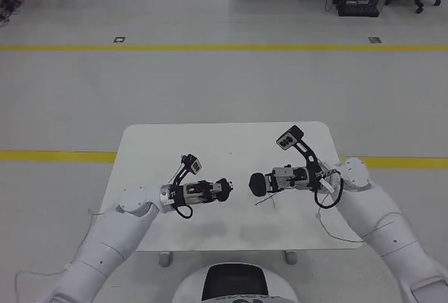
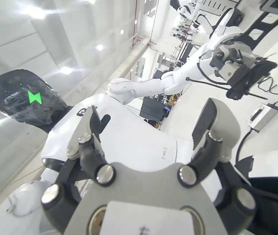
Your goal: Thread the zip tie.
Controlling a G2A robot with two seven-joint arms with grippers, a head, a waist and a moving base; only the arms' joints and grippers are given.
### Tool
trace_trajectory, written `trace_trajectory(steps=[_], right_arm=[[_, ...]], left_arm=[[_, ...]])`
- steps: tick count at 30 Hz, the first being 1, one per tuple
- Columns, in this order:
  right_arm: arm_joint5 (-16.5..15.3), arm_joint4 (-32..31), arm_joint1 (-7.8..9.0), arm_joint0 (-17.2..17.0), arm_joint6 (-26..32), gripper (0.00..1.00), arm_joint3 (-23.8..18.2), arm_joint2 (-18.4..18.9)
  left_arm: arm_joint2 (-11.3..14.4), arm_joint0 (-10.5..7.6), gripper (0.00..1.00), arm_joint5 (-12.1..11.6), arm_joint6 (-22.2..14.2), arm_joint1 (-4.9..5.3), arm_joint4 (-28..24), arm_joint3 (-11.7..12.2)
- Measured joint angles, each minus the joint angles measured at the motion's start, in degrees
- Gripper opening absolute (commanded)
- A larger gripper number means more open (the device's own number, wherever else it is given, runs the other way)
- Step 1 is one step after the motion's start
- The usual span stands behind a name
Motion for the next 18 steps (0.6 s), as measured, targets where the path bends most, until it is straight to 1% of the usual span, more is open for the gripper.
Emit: trace_trajectory(steps=[6, 9, 11, 18], right_arm=[[0.0, 2.72, -0.27, 0.91, 0.0, 1.0, 0.72, -2.5], [0.0, 3.04, -0.32, 1.13, 0.0, 1.0, 1.24, -3.47], [0.0, 3.08, -0.31, 1.12, 0.0, 1.0, 1.45, -3.58], [0.0, 3.08, -0.31, 1.11, 0.0, 1.0, 1.43, -3.54]], left_arm=[[-1.16, 0.66, 0.0, 0.0, -1.11, -0.49, 0.11, -0.06], [-1.75, 0.85, 0.0, 0.0, -1.46, -0.68, 0.24, 0.19], [-1.94, 0.8, 0.0, 0.0, -1.16, -0.71, 0.96, 0.38], [-1.93, 0.79, 0.0, 0.0, -1.12, -0.71, 0.99, 0.38]])
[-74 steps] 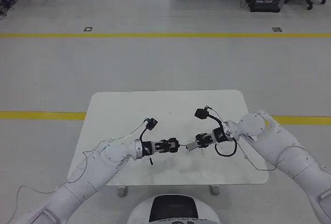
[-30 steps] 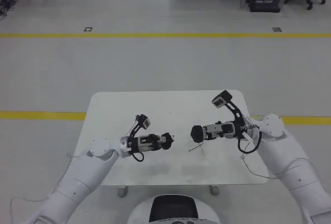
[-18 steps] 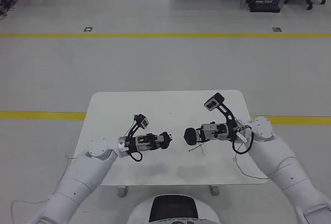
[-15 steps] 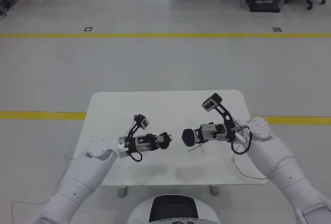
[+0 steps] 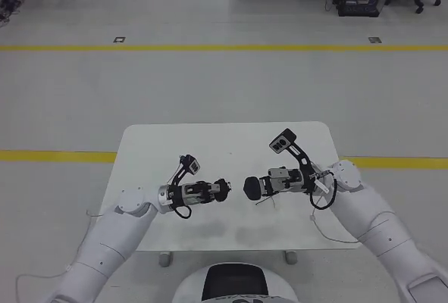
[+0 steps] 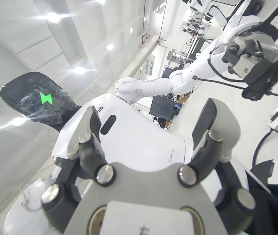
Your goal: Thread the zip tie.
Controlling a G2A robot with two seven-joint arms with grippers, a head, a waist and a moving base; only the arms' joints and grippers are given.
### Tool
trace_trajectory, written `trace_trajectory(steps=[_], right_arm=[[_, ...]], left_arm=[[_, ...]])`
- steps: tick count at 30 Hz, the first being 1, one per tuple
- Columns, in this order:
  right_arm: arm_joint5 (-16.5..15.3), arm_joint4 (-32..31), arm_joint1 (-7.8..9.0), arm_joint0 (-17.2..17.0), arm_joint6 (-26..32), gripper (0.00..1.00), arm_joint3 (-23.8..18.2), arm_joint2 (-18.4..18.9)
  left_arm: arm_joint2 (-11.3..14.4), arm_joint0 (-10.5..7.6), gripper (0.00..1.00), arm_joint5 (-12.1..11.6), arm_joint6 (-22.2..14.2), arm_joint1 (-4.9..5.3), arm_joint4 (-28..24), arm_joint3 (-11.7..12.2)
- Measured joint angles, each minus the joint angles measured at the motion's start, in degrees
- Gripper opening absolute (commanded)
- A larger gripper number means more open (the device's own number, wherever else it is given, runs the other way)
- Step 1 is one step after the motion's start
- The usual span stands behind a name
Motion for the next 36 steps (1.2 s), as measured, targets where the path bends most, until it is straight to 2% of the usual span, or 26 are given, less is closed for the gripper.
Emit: trace_trajectory(steps=[5, 8, 13, 26, 36], right_arm=[[0.01, -0.18, 0.02, -0.71, -0.71, 1.0, -1.01, 0.83], [0.0, 2.02, 0.1, -2.31, 0.02, 1.0, -0.57, 2.45], [0.0, 6.33, 0.3, -4.14, 0.0, 1.0, 0.12, 2.15], [0.0, 13.13, -0.66, -1.76, 0.0, 1.0, 8.23, -2.8], [0.0, 15.75, -2.56, 0.64, 0.0, 1.0, 13.3, -7.83]], left_arm=[[0.07, 0.11, 0.0, 1.46, 1.31, -0.09, -2.64, -0.44], [-0.67, 0.02, 0.0, 2.04, -0.79, 0.1, -5.49, -0.28], [-2.11, 0.27, 0.0, 2.94, -3.4, 0.43, -9.71, -0.22], [-2.98, 0.28, 0.0, 4.32, -6.39, 0.67, -14.87, -1.31], [-2.64, 0.02, 0.0, 6.02, -7.43, 0.72, -16.07, -1.37]])
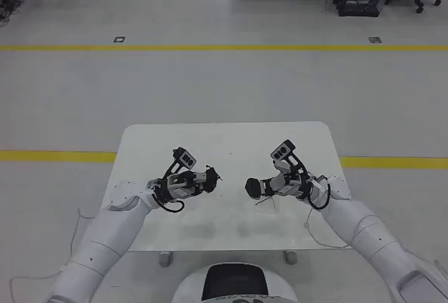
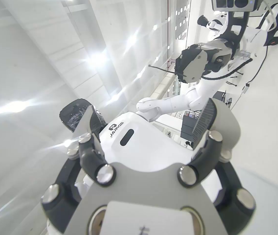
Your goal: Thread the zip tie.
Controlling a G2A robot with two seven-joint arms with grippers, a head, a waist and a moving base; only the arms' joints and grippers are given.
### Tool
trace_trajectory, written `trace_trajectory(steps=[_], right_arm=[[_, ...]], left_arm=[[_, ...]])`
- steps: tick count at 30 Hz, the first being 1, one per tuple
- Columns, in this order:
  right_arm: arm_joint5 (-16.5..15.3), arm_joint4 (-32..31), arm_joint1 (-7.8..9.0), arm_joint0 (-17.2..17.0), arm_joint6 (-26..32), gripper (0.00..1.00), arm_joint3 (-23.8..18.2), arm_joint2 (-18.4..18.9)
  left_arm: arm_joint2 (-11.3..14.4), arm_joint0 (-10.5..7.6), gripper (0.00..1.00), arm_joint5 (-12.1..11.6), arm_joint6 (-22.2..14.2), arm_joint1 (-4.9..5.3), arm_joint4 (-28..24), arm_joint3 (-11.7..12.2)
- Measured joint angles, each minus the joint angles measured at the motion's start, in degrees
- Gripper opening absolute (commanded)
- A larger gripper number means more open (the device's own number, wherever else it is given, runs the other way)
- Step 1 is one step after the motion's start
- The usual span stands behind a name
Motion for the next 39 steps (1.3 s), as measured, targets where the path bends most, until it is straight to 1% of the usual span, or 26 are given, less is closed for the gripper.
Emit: trace_trajectory(steps=[14, 16, 19, 23, 25, 31, 35, 37, 39], right_arm=[[0.0, 0.3, -0.05, 0.12, 0.0, 1.0, 0.1, -0.23], [0.07, 0.25, -0.06, 0.07, -0.1, 1.0, 0.01, -0.22], [1.39, 0.3, -0.24, -0.35, -1.76, 1.0, 0.01, 0.41], [3.77, 3.63, -1.21, -0.42, -0.03, 1.0, 3.07, 0.43], [5.12, 5.19, -1.94, -0.2, 0.06, 1.0, 4.35, -0.35], [7.69, 8.23, -3.56, 0.96, 0.0, 1.0, 7.85, -1.88], [9.12, 8.74, -4.33, 1.69, 0.0, 1.0, 9.68, -2.73], [10.11, 8.82, -4.71, 2.07, 0.0, 1.0, 10.13, -3.27], [10.37, 8.76, -4.79, 2.16, 0.0, 1.0, 10.16, -3.42]], left_arm=[[0.07, -0.04, 0.0, 0.16, 0.15, 0.01, 0.32, 0.12], [0.48, 0.14, 0.0, 0.6, 1.13, -0.09, 0.18, -0.6], [1.42, 0.5, 0.0, 0.97, 2.28, -0.3, -0.49, -1.79], [2.67, 0.35, 0.0, 1.31, 1.39, -0.63, -1.9, -2.08], [3.27, 0.05, 0.0, 1.28, 1.19, -0.79, -2.2, -1.87], [5.06, -1.01, 0.0, 1.2, 1.38, -1.32, -2.6, -0.88], [6.32, -1.65, 0.0, 1.05, 1.96, -1.69, -2.37, -0.28], [6.83, -1.93, 0.0, 0.97, 2.38, -1.85, -2.28, 0.1], [7.16, -2.12, 0.0, 0.97, 2.54, -1.94, -2.16, 0.28]])
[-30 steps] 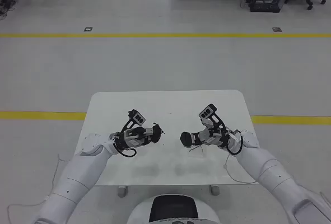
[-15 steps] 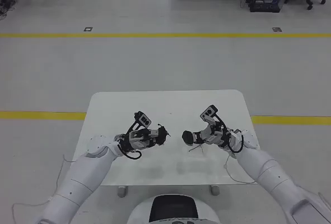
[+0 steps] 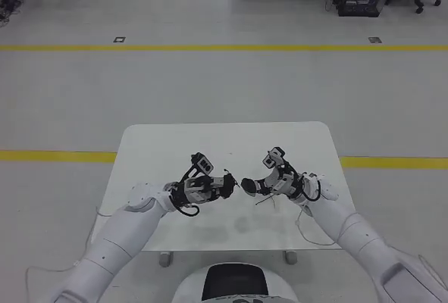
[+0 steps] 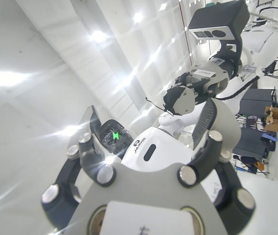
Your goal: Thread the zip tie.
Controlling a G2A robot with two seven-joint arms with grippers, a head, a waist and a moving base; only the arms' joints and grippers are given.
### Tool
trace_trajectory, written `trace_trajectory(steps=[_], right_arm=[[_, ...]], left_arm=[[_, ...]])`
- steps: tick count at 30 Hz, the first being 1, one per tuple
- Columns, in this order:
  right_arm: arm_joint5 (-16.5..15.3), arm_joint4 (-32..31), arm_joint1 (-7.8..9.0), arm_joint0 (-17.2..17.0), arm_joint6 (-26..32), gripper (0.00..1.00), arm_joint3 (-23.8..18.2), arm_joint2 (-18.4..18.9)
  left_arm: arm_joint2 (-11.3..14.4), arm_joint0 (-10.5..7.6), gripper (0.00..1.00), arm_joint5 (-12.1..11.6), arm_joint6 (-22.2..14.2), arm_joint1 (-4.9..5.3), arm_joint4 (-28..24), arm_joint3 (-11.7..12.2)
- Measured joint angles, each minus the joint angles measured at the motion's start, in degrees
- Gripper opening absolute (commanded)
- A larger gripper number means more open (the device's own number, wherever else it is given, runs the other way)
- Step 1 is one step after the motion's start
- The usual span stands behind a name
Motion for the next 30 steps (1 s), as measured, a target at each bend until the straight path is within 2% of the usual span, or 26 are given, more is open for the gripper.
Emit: trace_trajectory(steps=[7, 10, 16, 20, 25, 27, 30], right_arm=[[-0.09, -0.16, 0.02, -0.11, -0.21, 1.0, -0.22, 0.09], [0.1, -2.14, 0.05, -0.96, -2.3, 1.0, -2.08, 0.57], [0.69, -3.78, -0.47, -1.77, -0.19, 1.0, -2.61, 1.34], [0.36, -4.16, -0.67, -1.77, 0.03, 1.0, -2.66, 1.43], [0.26, -4.2, -0.67, -1.88, -0.25, 1.0, -2.91, 1.52], [0.11, -4.3, -0.66, -2.54, -0.94, 1.0, -4.06, 2.04], [1.52, -4.23, -0.54, -3.53, -0.02, 1.0, -5.11, 3.07]], left_arm=[[0.06, 0.0, 0.0, 0.05, 0.03, -0.01, 0.05, -0.06], [0.49, 0.59, 0.0, 0.7, 1.25, -0.15, -0.87, -1.41], [1.39, 0.98, 0.0, 1.04, 1.95, -0.6, -3.56, -1.5], [1.42, 0.55, 0.0, -0.53, 3.21, -0.82, -3.5, -0.46], [1.41, 0.55, 0.0, -0.59, 3.24, -0.82, -3.4, -0.51], [1.55, 0.7, 0.0, -0.79, 4.3, -0.86, -2.83, -1.04], [1.47, 1.2, 0.0, -3.24, 7.36, -0.87, -0.32, -1.82]])
